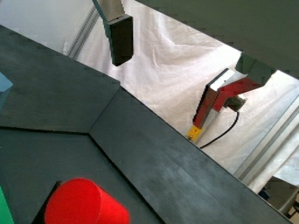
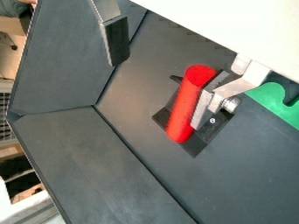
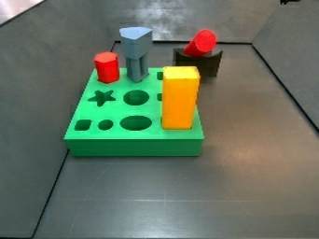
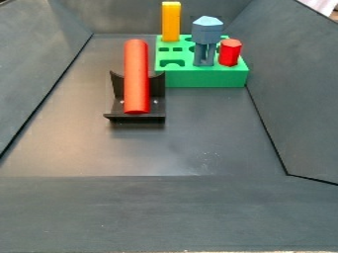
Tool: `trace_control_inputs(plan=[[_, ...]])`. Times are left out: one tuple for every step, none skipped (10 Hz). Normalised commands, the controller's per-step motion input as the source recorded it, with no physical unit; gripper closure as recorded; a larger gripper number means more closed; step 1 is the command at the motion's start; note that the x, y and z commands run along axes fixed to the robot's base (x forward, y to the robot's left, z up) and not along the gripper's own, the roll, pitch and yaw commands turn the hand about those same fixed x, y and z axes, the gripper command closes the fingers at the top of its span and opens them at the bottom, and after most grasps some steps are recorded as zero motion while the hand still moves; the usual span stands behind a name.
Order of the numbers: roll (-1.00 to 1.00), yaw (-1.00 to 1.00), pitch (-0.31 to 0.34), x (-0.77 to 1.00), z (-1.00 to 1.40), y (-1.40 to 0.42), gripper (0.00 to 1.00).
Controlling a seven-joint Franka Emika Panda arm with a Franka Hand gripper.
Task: Pick up the round object. Move up. Place the round object on the fixture. Regrasp the round object. Move to above the board. Insert the round object.
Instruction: Regrasp the round object.
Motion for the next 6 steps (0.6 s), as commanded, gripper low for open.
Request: trace_control_inputs(plan=[[0.14,0.10,0.057,0.18,-0.03,-0.05,0.00],[0.14,0.10,0.057,0.18,-0.03,-0.05,0.00],[0.14,0.10,0.058,0.18,-0.03,-0.05,0.00],[0.13,0.10,0.058,0.18,-0.03,-0.05,0.00],[0.13,0.10,0.058,0.18,-0.03,-0.05,0.00],[0.13,0.10,0.058,0.18,-0.03,-0.05,0.00]])
